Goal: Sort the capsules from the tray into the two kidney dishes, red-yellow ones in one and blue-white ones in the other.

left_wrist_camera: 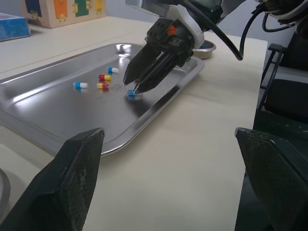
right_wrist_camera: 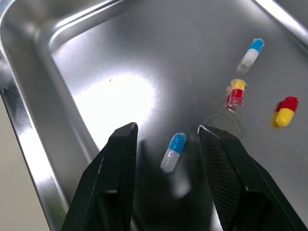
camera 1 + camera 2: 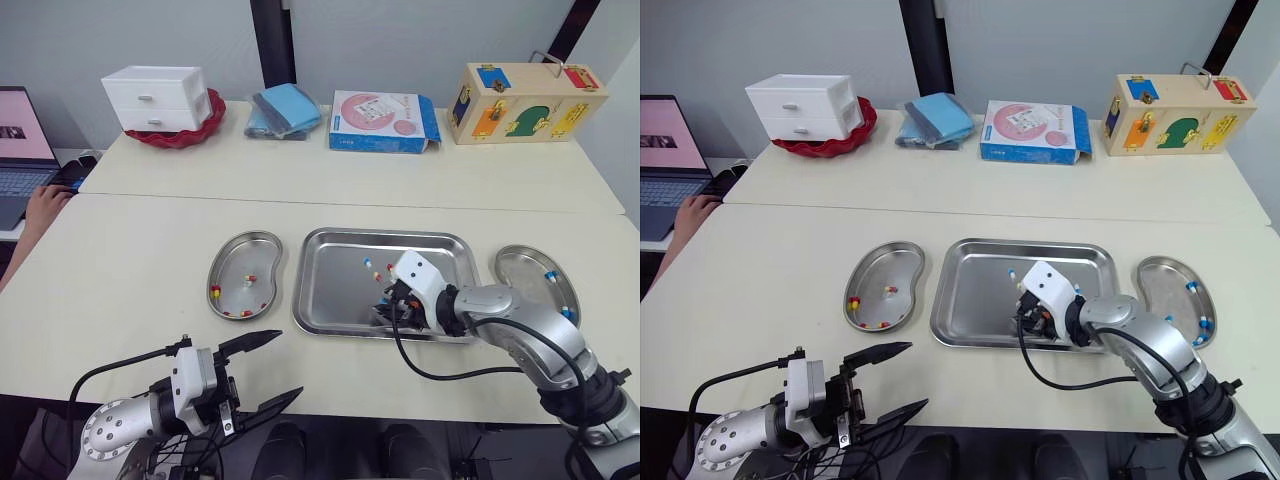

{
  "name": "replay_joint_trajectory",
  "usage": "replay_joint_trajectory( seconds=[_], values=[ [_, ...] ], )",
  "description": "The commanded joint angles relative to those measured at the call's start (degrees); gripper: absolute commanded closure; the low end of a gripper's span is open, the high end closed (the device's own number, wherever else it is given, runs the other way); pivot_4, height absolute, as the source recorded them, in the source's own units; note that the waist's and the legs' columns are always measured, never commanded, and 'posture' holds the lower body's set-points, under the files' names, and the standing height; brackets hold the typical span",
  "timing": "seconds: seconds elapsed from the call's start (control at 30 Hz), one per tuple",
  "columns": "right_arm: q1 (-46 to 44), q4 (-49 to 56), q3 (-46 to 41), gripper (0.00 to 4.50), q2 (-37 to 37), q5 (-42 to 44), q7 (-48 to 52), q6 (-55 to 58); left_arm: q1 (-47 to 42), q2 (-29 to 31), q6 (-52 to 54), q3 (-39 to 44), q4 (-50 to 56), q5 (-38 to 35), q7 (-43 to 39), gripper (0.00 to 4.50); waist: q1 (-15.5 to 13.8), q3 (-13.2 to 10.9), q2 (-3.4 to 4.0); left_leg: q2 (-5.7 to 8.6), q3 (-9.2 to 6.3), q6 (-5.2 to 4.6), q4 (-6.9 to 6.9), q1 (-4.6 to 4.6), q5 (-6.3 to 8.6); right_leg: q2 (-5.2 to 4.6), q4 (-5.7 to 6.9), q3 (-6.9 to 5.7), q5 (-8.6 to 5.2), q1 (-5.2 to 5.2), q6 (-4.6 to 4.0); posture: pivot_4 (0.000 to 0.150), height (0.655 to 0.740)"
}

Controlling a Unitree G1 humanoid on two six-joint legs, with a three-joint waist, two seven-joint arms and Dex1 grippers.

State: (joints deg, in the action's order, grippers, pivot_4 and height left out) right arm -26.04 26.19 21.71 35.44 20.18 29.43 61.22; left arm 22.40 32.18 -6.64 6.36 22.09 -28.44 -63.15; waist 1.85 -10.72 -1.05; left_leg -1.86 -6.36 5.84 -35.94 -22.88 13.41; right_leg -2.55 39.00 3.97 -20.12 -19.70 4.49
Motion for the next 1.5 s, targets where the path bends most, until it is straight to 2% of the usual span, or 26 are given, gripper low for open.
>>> replay_joint_trajectory(
  seconds=[0.03, 0.07, 0.1, 0.33, 0.5, 0.63, 0.87, 1.07, 1.27, 1.5],
  values=[
    [-1.04, -0.56, 1.09, 2.29, 0.56, -2.28, 0.41, -0.68, 0.12, -0.40, -1.52, -0.67, 0.21, -0.23, -0.25, 0.00, -0.02, 0.00, 0.00, 0.00, 0.00, 0.00, 0.00, 0.00, 0.00, 0.00, 0.00, 0.00, 0.00, 0.00, 0.00, 0.150, 0.7337],
    [-0.99, -0.75, 1.20, 2.29, 0.63, -2.54, 0.68, -0.67, -0.04, -0.37, -1.55, -0.77, 0.16, -0.33, -0.28, 0.00, -0.01, 0.00, 0.01, 0.00, 0.00, 0.00, 0.00, 0.00, 0.00, 0.00, 0.00, 0.00, 0.00, 0.00, 0.00, 0.150, 0.7337],
    [-0.83, -0.88, 1.35, 2.71, 0.83, -2.76, 1.02, -0.76, -0.33, -0.36, -1.49, -0.86, 0.06, -0.56, -0.30, 0.00, -0.02, 0.00, 0.01, 0.00, 0.01, 0.00, 0.00, 0.00, 0.00, 0.00, 0.00, 0.01, 0.00, 0.00, 0.00, 0.150, 0.7337],
    [-0.87, -0.85, 2.81, 4.48, 1.36, -4.81, 3.28, -2.47, -2.96, -0.13, -0.86, -1.43, -1.20, -3.05, -2.06, 0.00, 0.00, 0.01, 0.02, 0.00, -0.01, 0.00, 0.00, 0.01, 0.00, 0.00, 0.01, -0.01, 0.00, 0.01, 0.00, 0.150, 0.7337],
    [-1.43, 0.29, 1.53, 4.50, 1.22, -5.42, 4.32, -3.76, -5.83, 1.69, 2.43, -2.52, -2.56, -4.64, -4.71, 0.00, -0.01, 0.01, 0.03, 0.00, -0.01, 0.00, 0.00, 0.01, 0.00, 0.00, 0.01, -0.02, 0.00, 0.00, 0.00, 0.150, 0.7337],
    [-0.09, 4.79, -3.82, 4.50, 3.26, -2.98, 6.21, -2.71, -8.97, 2.22, 4.69, -3.24, -3.29, -5.99, -6.59, 0.00, -0.07, -0.01, 0.06, 0.00, -0.02, 0.00, 0.00, -0.01, 0.00, 0.00, 0.02, -0.02, 0.00, -0.01, 0.00, 0.150, 0.7337],
    [10.86, 12.28, -26.81, 4.50, 9.57, 4.47, 8.68, 1.82, -12.22, 0.46, 3.38, -4.60, -4.58, -7.45, -10.78, 0.00, -0.24, -0.01, 0.05, 0.00, -0.03, 0.00, 0.01, -0.06, 0.00, 0.00, -0.04, -0.05, 0.00, 0.01, 0.00, 0.150, 0.7337],
    [20.32, 11.16, -43.74, 4.50, 14.37, 5.97, 9.59, 3.99, -14.10, -2.00, 1.29, -4.91, -5.90, -7.82, -12.21, 0.00, -0.13, -0.01, 0.07, 0.00, 0.02, -0.01, 0.00, -0.01, 0.00, 0.00, -0.01, -0.01, 0.00, 0.04, 0.00, 0.150, 0.7337],
    [27.37, 6.38, -51.04, 4.50, 19.21, 3.41, 9.70, 1.76, -16.31, -3.24, 1.02, -5.17, -6.91, -8.20, -13.27, 0.00, -0.04, -0.01, 0.07, 0.00, 0.03, -0.01, 0.00, 0.00, 0.00, 0.00, -0.01, 0.00, 0.00, 0.06, 0.00, 0.150, 0.7337],
    [28.33, 2.43, -53.04, 4.50, 20.30, 2.53, 8.29, 2.32, -17.03, -3.94, 1.15, -5.14, -6.74, -8.23, -13.21, 0.00, 0.04, 0.00, 0.09, 0.01, 0.05, -0.01, 0.00, 0.03, 0.00, 0.01, -0.02, 0.02, 0.00, 0.08, 0.01, 0.150, 0.7337]
  ],
)
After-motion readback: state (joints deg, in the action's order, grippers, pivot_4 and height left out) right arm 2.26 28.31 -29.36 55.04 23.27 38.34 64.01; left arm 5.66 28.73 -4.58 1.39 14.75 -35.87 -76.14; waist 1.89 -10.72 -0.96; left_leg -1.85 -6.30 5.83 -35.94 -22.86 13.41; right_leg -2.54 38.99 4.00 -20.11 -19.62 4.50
